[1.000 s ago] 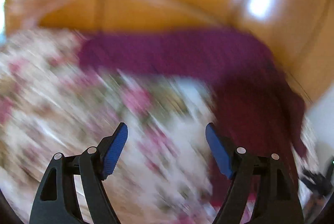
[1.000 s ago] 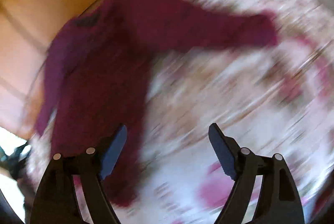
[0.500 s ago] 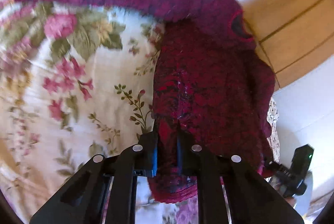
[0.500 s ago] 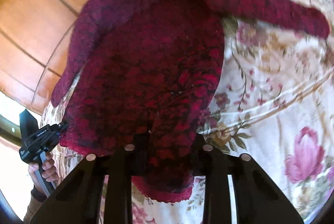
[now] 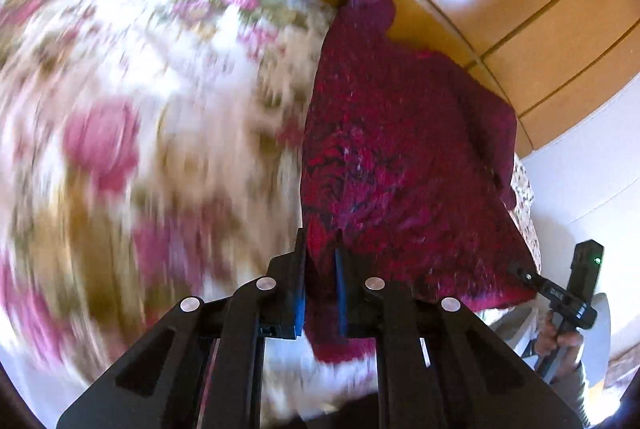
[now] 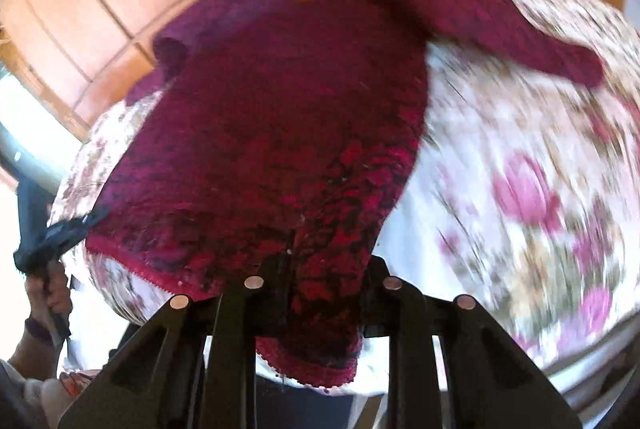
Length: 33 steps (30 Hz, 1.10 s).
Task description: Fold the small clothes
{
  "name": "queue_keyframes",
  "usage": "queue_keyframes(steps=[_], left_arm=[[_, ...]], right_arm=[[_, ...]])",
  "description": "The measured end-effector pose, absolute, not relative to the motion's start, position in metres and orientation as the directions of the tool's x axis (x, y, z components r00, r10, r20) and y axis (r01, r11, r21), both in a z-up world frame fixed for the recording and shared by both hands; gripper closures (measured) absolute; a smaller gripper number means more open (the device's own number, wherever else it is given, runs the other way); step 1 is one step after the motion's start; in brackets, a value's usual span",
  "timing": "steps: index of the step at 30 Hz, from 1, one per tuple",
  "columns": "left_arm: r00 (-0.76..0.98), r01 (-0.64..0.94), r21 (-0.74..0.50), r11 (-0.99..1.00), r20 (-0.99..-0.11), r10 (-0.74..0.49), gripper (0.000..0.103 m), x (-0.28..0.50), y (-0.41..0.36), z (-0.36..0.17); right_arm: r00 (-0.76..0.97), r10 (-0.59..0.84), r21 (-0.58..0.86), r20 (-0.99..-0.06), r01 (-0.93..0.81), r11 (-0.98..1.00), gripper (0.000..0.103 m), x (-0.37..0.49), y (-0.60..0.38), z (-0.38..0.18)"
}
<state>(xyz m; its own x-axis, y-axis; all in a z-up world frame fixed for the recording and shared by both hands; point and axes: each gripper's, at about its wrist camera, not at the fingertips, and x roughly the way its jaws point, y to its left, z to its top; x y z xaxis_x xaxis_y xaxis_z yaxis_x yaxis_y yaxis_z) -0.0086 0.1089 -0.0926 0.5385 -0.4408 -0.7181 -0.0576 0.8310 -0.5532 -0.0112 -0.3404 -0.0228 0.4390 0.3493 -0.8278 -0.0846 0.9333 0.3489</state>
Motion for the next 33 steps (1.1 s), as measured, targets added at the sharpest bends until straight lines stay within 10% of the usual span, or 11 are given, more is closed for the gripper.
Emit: queue_keyframes(steps=[6,10,16,33], left_arm=[[0.542,-0.046,-0.525,0.85,-0.727,-0.42,0.093,-0.034,0.087,-0.089],[0.55,-0.071,-0.502,0.862,-0.741,-0.386,0.083,-0.028,0.101,-0.085],[0.664,-0.294,-0.502,0.813,-0.72,-0.204,0.034,0.005,0.177,-0.073],[0.664,-0.588,-0.497,0.638,-0.747,0.031,0.025,0.186,0.353,-0.065]], right_arm=[[0.43,0.288,0.283,-0.856,-0.077,0.956,0.081,-0.018,-0.344,-0.028],[0.462,0.22,0.218,-0.859,-0.059,0.974,0.058,-0.014,-0.344,-0.019],[0.56,0.223,0.217,-0.798,-0.079,0.973,0.035,-0.002,-0.318,0.012],[0.373,0.487,0.323,-0.79,-0.422,0.847,0.032,0.051,-0.148,-0.019]])
